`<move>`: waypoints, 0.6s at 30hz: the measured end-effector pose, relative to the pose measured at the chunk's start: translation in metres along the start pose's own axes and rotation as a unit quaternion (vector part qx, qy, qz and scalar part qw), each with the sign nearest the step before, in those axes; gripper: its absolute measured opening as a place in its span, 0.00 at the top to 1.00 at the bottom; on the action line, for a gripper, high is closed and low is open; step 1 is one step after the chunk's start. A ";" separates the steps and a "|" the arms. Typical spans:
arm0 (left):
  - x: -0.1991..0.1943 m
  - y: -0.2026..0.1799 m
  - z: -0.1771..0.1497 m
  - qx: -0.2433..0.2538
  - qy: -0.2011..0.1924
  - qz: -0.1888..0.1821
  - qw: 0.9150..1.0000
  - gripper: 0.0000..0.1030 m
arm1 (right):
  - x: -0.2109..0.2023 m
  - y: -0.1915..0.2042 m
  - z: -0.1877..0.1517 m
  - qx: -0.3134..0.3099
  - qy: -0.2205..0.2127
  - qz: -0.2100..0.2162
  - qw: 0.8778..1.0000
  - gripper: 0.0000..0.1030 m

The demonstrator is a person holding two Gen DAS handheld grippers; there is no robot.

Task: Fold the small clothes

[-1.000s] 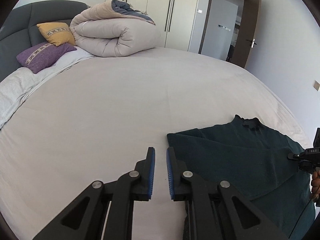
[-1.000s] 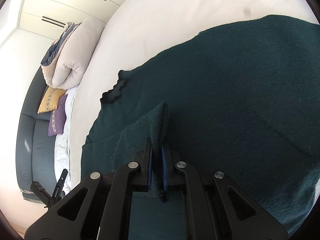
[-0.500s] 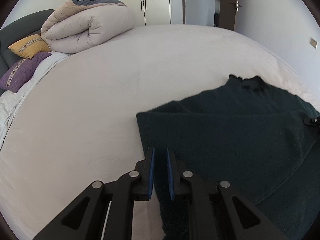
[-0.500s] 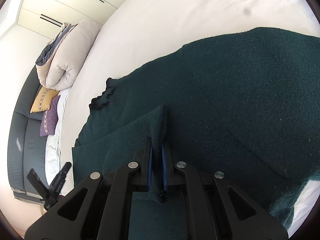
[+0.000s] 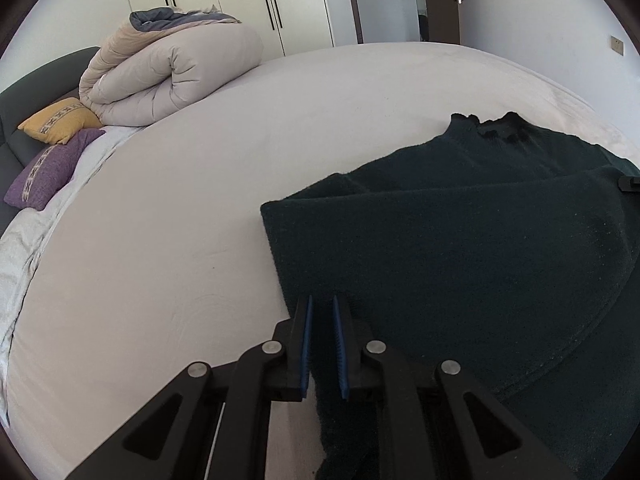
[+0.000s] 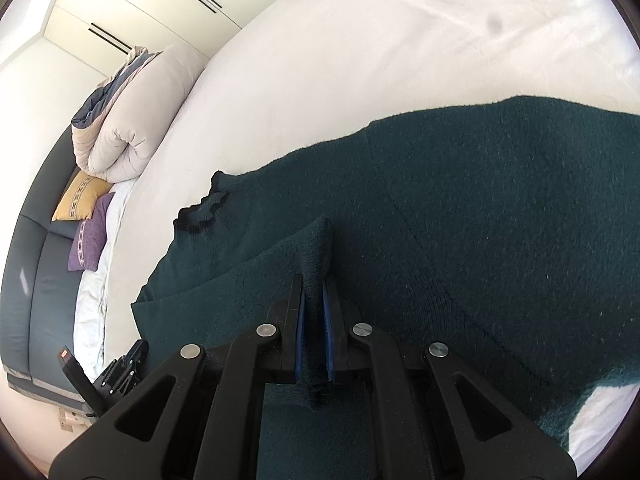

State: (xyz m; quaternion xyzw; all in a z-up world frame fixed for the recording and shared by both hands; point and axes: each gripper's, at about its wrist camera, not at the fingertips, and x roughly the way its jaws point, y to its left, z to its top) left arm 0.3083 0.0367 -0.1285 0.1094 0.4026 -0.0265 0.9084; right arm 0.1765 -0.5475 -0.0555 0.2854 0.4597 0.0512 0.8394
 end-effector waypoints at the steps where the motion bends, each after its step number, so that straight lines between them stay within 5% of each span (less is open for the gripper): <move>1: 0.000 -0.003 0.000 0.008 -0.001 0.006 1.000 0.89 | 0.003 0.001 0.000 -0.006 0.001 -0.004 1.000 0.93; 9: -0.016 -0.014 0.001 0.039 0.001 0.044 0.998 0.87 | -0.009 -0.025 -0.007 0.029 -0.009 0.033 0.999 0.87; 10: -0.024 -0.016 0.000 0.033 -0.004 0.036 0.999 0.82 | -0.024 -0.029 -0.009 0.032 -0.024 0.030 0.999 0.79; 14: -0.052 -0.019 0.000 -0.017 -0.036 -0.047 0.998 0.20 | -0.093 -0.066 -0.028 0.073 -0.101 0.046 0.991 0.36; 18: -0.069 -0.033 0.004 -0.052 -0.037 -0.118 0.991 0.18 | -0.170 -0.134 -0.055 0.155 -0.170 0.033 0.973 0.36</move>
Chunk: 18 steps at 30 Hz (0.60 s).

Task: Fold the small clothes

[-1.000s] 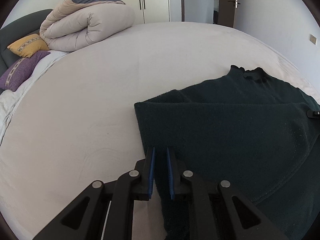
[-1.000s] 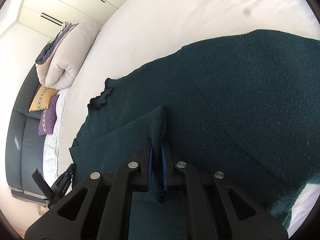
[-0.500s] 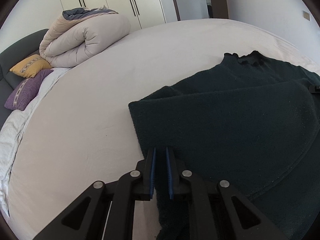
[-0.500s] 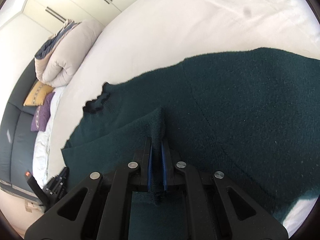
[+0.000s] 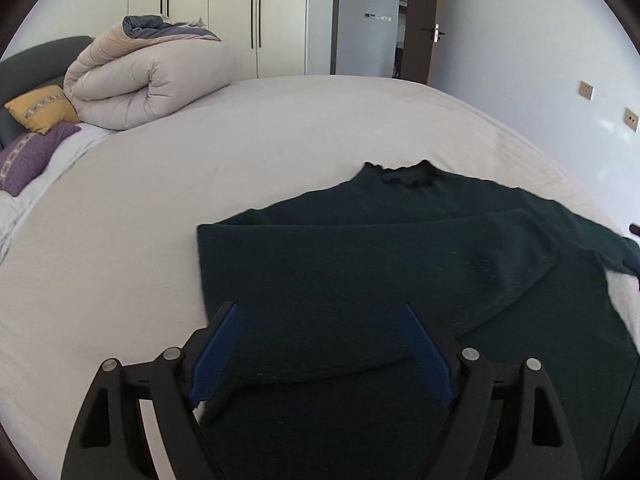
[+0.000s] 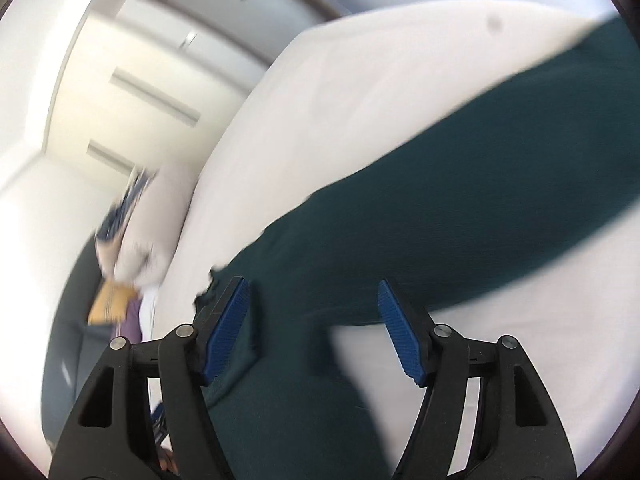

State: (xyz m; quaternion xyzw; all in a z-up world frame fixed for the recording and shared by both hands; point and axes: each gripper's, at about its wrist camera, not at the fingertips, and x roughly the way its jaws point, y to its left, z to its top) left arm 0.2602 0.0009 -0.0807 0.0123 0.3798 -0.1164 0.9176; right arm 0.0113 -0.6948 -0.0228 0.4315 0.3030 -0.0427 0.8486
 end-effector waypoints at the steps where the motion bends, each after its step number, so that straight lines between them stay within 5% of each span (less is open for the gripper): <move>1: -0.001 -0.004 0.001 -0.011 0.005 -0.021 1.000 0.18 | -0.028 -0.027 0.007 0.039 -0.026 -0.013 0.999 0.36; 6: 0.005 -0.024 0.000 -0.062 0.037 -0.093 0.993 0.18 | -0.115 -0.126 0.025 0.187 -0.116 -0.048 0.974 0.36; 8: 0.010 -0.031 -0.002 -0.072 0.052 -0.103 0.991 0.18 | -0.129 -0.149 0.029 0.217 -0.131 -0.020 0.967 0.38; 15: 0.019 -0.048 -0.010 -0.102 0.074 -0.134 0.983 0.18 | -0.113 -0.160 0.052 0.236 -0.150 0.006 0.960 0.41; 18: 0.021 -0.047 -0.010 -0.107 0.075 -0.142 0.981 0.18 | -0.105 -0.163 0.058 0.255 -0.164 0.004 0.953 0.54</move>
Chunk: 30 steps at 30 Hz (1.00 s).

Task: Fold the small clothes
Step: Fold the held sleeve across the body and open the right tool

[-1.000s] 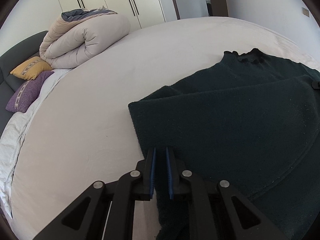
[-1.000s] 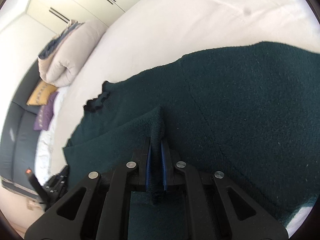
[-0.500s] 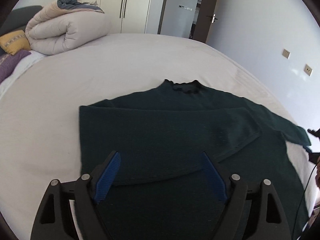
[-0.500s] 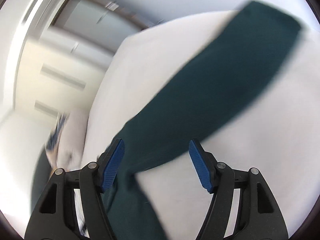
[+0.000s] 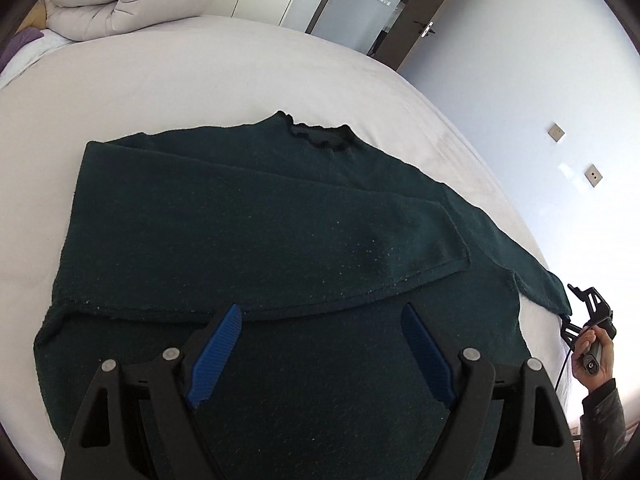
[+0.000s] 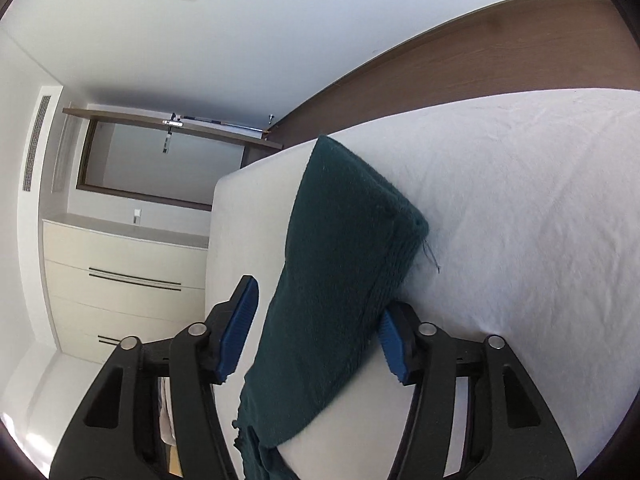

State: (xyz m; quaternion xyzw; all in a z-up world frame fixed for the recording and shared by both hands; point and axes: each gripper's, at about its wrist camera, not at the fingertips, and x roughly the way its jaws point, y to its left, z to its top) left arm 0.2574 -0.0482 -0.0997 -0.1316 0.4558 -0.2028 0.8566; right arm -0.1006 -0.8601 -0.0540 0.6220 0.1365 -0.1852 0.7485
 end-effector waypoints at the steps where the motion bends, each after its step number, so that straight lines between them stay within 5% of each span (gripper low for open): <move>1: 0.000 0.003 0.000 -0.007 0.000 -0.005 1.000 0.18 | 0.001 -0.002 0.000 0.010 -0.007 0.001 1.000 0.61; 5: 0.001 0.017 0.002 -0.034 0.004 -0.021 0.999 0.20 | 0.007 0.004 -0.003 0.004 -0.019 -0.015 1.000 0.78; 11: -0.005 0.028 0.011 -0.060 -0.006 -0.044 0.997 0.20 | 0.018 0.090 -0.054 -0.153 0.006 -0.030 0.988 0.84; 14: -0.009 0.034 0.018 -0.082 -0.012 -0.059 0.995 0.20 | 0.037 0.159 -0.126 -0.273 0.065 -0.018 0.960 0.84; 18: -0.008 0.037 0.025 -0.103 -0.012 -0.087 0.991 0.20 | 0.056 0.229 -0.269 -0.427 0.154 0.016 0.891 0.85; 21: -0.001 0.038 0.030 -0.124 -0.001 -0.117 0.985 0.20 | 0.067 0.247 -0.387 -0.523 0.208 0.024 0.826 0.85; 22: 0.004 0.038 0.031 -0.131 0.005 -0.129 0.983 0.20 | 0.066 0.244 -0.413 -0.538 0.217 0.022 0.814 0.85; 25: 0.019 0.034 0.032 -0.149 0.031 -0.167 0.974 0.20 | 0.093 0.230 -0.473 -0.545 0.248 0.006 0.801 0.85; 30: 0.055 0.017 0.030 -0.165 0.084 -0.203 0.961 0.19 | 0.112 0.193 -0.504 -0.528 0.279 -0.031 0.801 0.84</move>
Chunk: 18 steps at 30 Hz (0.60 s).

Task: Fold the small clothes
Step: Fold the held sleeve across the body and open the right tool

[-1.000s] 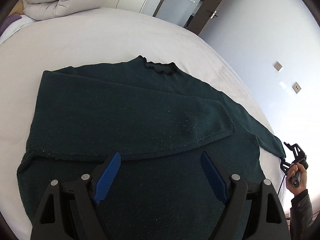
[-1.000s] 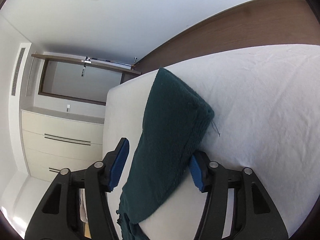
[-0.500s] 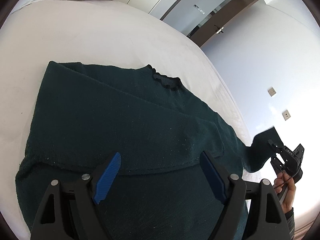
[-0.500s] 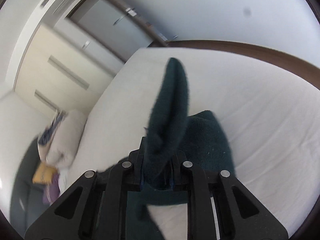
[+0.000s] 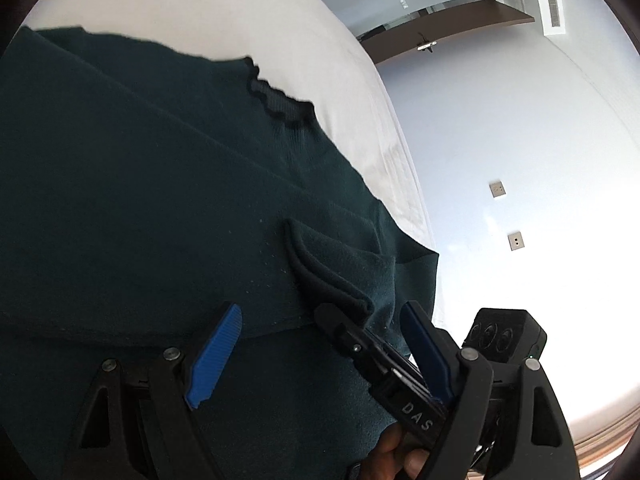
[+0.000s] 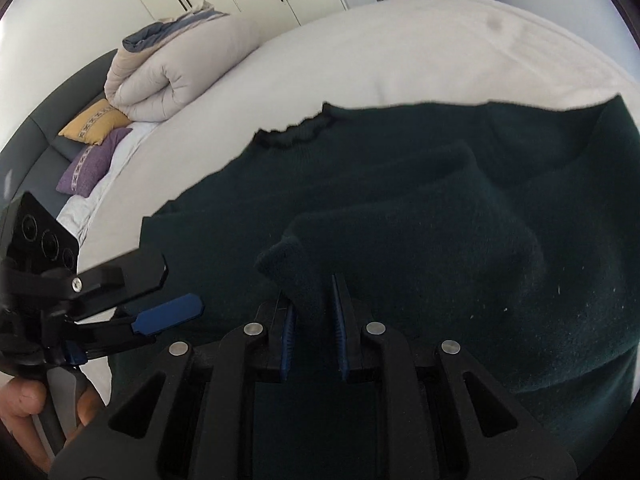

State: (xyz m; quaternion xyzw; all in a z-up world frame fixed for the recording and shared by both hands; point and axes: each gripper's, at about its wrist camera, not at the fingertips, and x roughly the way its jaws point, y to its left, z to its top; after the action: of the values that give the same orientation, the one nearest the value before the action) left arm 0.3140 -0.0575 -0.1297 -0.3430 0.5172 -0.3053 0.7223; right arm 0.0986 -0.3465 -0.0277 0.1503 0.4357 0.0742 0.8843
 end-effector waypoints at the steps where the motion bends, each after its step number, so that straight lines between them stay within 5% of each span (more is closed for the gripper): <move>1: 0.008 0.002 0.000 -0.009 0.011 -0.004 1.000 0.19 | 0.002 -0.010 -0.007 0.001 0.003 0.002 1.000 0.83; 3: 0.015 0.001 0.000 -0.020 0.012 -0.007 1.000 0.19 | -0.002 -0.006 -0.022 -0.007 -0.002 0.007 1.000 0.74; 5: 0.018 -0.004 0.002 -0.017 0.012 -0.006 1.000 0.17 | -0.005 -0.011 -0.031 -0.004 -0.001 0.029 1.000 0.33; 6: 0.020 -0.007 0.001 -0.014 0.015 -0.001 1.000 0.17 | -0.020 -0.031 -0.037 0.003 -0.008 0.041 0.999 0.26; 9: 0.029 -0.017 0.001 0.002 0.023 0.019 1.000 0.27 | -0.052 -0.044 -0.063 0.025 -0.024 0.049 0.998 0.24; 11: 0.040 -0.022 -0.001 0.002 0.044 0.029 0.999 0.56 | -0.067 -0.066 -0.082 0.069 -0.031 0.070 0.995 0.24; 15: 0.052 -0.029 -0.005 0.026 0.061 0.061 0.996 0.92 | -0.100 -0.126 -0.111 0.136 -0.073 0.162 0.975 0.24; 18: 0.041 -0.034 -0.004 0.037 0.032 0.059 0.997 0.92 | -0.100 -0.135 -0.121 0.147 -0.102 0.206 0.962 0.25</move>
State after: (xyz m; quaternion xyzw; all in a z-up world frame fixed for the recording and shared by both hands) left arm 0.3189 -0.1098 -0.1251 -0.2751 0.5476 -0.2921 0.7342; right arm -0.0580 -0.4753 -0.0673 0.3719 0.3095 0.1738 0.8577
